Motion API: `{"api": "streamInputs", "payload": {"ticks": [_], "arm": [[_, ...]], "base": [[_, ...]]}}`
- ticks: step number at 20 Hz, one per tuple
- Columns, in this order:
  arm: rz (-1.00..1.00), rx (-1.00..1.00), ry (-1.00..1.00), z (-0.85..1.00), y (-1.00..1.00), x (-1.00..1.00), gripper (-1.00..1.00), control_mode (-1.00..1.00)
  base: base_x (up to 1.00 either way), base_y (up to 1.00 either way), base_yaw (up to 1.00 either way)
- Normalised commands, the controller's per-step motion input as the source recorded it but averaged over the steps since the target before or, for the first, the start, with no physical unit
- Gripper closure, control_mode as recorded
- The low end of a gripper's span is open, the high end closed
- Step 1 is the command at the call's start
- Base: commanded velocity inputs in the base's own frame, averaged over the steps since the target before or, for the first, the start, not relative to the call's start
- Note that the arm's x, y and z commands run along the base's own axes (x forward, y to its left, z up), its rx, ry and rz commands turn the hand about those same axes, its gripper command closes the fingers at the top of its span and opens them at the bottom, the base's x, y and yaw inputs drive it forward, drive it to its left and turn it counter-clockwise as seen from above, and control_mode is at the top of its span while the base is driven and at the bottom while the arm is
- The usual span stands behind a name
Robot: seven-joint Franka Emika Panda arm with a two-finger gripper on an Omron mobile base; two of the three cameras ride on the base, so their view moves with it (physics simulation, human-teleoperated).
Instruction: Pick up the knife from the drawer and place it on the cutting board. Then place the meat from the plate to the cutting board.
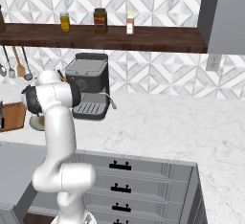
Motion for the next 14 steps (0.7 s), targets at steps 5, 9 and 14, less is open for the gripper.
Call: {"api": "streamInputs", "payload": {"ticks": [5, 9, 14], "arm": [[0.0, 0.0, 0.0, 0.0, 0.0, 0.0, 1.0, -1.0], [0.0, 0.0, 0.0, 0.0, 0.0, 0.0, 1.0, -1.0], [0.0, 0.0, -0.08, 0.36, 0.19, -0.43, 1.0, -1.0]], "base": [[0.0, 0.0, 0.0], [0.0, 0.0, 0.0], [0.0, 0.0, 0.0]]}}
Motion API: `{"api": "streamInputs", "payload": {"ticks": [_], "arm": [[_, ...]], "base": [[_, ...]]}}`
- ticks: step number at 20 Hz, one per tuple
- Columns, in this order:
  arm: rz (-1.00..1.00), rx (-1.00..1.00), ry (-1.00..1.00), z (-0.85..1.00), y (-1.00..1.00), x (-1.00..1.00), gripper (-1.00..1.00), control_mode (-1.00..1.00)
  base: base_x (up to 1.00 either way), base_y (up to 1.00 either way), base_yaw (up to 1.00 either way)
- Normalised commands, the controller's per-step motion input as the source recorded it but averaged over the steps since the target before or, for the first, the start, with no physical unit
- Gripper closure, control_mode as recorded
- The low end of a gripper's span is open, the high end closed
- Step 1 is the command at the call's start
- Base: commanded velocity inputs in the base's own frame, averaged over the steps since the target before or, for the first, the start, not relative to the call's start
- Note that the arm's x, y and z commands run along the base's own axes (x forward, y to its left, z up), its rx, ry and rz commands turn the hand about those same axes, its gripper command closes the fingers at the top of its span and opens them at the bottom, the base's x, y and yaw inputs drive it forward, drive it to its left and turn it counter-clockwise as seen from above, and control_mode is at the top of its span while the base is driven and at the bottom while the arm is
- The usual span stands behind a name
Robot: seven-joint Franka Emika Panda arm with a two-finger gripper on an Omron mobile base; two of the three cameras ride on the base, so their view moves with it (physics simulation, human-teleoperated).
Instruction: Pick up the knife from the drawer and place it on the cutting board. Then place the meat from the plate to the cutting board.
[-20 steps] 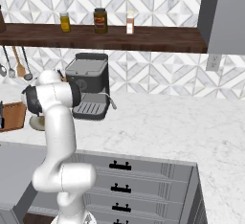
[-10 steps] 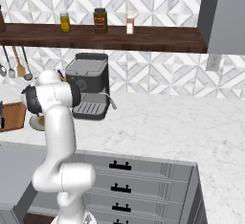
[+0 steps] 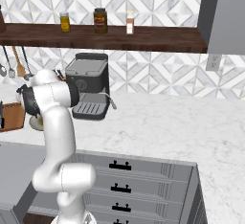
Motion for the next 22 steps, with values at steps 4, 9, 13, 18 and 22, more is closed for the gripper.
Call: {"api": "streamInputs", "payload": {"ticks": [4, 9, 13, 18, 22], "arm": [[0.02, 0.0, -0.15, 0.68, 0.48, -0.58, 1.0, -1.0], [0.03, 0.0, -0.13, 0.42, 0.71, -0.17, 1.0, -1.0], [0.07, 0.04, -0.2, 0.16, 0.77, -0.01, 1.0, -1.0], [0.13, 0.09, -0.15, 0.0, 0.71, 0.0, 1.0, -1.0], [0.16, 0.05, 0.0, 0.0, 0.63, 0.0, 1.0, -1.0]], "base": [[0.0, 0.0, 0.0], [0.0, 0.0, 0.0], [0.0, 0.0, 0.0], [0.0, 0.0, 0.0], [0.0, 0.0, 0.0]]}}
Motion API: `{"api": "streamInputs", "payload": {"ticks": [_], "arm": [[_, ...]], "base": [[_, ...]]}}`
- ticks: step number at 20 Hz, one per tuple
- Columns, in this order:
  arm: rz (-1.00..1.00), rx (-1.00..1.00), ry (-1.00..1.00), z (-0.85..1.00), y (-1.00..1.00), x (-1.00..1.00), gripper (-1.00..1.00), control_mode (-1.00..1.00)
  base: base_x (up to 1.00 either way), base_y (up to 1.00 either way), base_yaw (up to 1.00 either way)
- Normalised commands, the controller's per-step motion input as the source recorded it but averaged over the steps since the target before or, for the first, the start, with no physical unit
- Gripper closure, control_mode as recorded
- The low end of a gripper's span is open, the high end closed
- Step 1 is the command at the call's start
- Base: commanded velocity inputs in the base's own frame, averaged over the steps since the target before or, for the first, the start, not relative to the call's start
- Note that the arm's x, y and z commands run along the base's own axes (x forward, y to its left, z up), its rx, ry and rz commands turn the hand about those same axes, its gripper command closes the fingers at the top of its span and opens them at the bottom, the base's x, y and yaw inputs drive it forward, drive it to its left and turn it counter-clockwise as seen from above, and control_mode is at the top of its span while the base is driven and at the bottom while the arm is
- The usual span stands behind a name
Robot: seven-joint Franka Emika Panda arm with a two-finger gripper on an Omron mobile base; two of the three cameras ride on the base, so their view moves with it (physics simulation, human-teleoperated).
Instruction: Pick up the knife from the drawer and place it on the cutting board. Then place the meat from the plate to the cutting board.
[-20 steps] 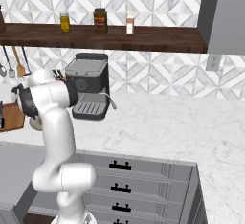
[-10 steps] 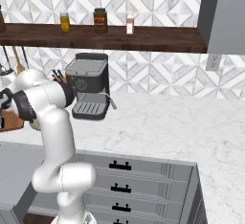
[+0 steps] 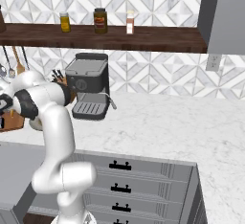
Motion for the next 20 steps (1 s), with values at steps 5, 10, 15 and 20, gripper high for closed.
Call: {"api": "streamInputs", "payload": {"ticks": [5, 10, 15, 20], "arm": [[0.06, 0.0, 0.25, 0.07, 0.19, 0.18, 1.0, -1.0], [0.0, 0.0, 0.11, -0.1, 0.0, 0.07, 1.0, -1.0], [0.0, 0.0, 0.0, -0.22, 0.01, 0.01, 1.0, -1.0], [0.0, 0.0, 0.0, -0.14, 0.01, 0.0, -1.0, -1.0]], "base": [[0.0, 0.0, 0.0], [0.0, 0.0, 0.0], [0.0, 0.0, 0.0], [0.0, 0.0, 0.0]]}}
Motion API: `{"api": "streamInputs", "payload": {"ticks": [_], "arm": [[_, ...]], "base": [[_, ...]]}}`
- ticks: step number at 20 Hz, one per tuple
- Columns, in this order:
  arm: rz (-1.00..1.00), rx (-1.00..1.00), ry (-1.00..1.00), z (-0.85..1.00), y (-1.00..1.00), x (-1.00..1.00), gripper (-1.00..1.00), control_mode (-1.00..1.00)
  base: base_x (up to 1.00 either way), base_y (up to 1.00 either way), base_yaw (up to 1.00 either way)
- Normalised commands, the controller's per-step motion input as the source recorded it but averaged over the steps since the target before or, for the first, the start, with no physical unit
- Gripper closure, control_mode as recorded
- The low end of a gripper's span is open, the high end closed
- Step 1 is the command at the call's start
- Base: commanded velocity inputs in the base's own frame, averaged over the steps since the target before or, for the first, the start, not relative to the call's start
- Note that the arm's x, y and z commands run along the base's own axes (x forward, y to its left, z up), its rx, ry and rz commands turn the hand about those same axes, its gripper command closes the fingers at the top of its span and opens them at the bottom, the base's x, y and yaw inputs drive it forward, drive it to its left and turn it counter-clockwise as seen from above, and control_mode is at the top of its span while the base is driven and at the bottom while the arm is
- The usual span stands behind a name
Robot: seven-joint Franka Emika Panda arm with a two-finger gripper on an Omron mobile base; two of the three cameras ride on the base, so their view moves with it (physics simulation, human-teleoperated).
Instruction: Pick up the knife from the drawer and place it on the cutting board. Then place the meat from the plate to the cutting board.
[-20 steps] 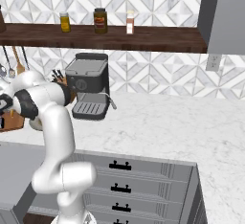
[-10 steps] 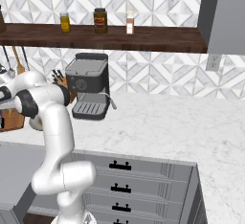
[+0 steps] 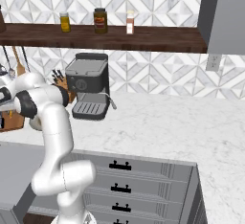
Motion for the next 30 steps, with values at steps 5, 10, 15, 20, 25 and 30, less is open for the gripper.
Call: {"api": "streamInputs", "payload": {"ticks": [5, 10, 15, 20, 25, 30], "arm": [[0.0, 0.0, 0.0, -0.04, 0.01, 0.0, -1.0, -1.0], [0.0, 0.0, 0.0, 0.09, -0.05, -0.05, -1.0, -1.0], [-0.01, 0.01, -0.01, 0.25, -0.58, -0.79, -1.0, -1.0], [-0.04, 0.05, -0.06, 0.07, -0.87, -0.97, -1.0, -1.0], [-0.05, 0.06, -0.02, 0.05, -0.91, -0.81, -1.0, -1.0], [-0.05, 0.04, 0.0, 0.21, -1.0, -0.62, -1.0, -1.0]], "base": [[0.0, 0.0, 0.0], [0.0, 0.0, 0.0], [0.0, 0.0, 0.0], [0.0, 0.0, 0.0], [0.0, 0.0, 0.0], [0.0, 0.0, 0.0]]}}
